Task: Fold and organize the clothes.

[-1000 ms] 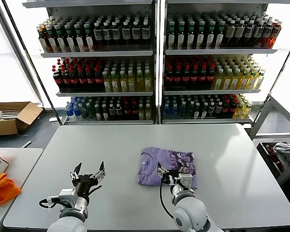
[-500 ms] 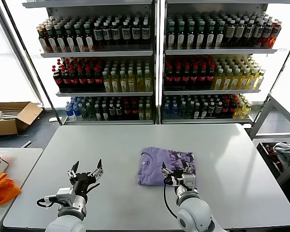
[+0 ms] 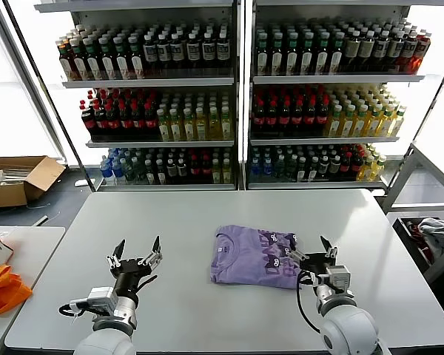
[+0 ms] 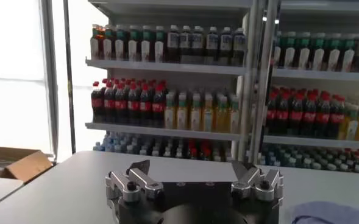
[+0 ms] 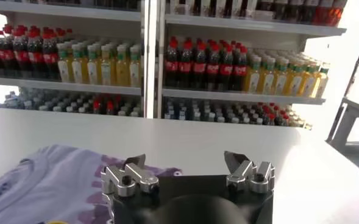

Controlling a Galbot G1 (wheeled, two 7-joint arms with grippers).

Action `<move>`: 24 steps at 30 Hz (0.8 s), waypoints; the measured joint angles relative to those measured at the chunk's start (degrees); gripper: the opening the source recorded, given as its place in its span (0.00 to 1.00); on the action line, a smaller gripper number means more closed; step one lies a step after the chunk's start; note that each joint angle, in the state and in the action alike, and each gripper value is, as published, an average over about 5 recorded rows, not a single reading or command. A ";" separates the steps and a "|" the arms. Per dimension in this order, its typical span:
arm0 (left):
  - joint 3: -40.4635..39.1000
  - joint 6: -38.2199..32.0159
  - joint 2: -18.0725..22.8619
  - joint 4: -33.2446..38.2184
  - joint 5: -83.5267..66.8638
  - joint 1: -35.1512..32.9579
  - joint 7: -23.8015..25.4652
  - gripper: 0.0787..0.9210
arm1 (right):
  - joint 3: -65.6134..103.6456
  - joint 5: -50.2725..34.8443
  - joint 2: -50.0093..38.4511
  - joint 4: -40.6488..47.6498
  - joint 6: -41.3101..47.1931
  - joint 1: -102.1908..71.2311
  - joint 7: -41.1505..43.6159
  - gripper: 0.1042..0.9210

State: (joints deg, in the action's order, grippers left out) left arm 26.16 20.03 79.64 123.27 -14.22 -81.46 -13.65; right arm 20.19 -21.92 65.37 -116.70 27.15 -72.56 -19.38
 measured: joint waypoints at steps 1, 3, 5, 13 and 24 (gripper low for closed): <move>-0.07 -0.27 0.09 -0.03 0.02 0.04 0.12 0.88 | 1.02 0.08 -0.28 0.04 -0.32 -0.50 0.47 0.88; -0.13 -0.76 0.17 -0.09 0.05 0.12 0.31 0.88 | 2.75 0.17 -0.65 0.16 -0.81 -1.30 1.18 0.88; -0.06 -1.25 0.15 -0.21 0.09 0.17 0.41 0.88 | 4.09 0.33 -0.82 0.27 -1.23 -1.95 1.78 0.88; -0.03 -2.26 0.19 -0.50 1.00 -0.29 1.02 0.88 | 6.66 1.28 -0.58 -0.53 -1.98 -3.64 3.26 0.88; -0.49 -2.98 0.57 -0.49 1.84 -0.54 1.28 0.88 | 8.07 1.56 -0.87 -0.96 -2.63 -4.37 4.26 0.88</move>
State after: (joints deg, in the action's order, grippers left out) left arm 25.67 17.05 80.20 122.78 -12.39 -82.00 -12.37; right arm 28.26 -20.37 64.49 -117.66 24.51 -76.93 -15.12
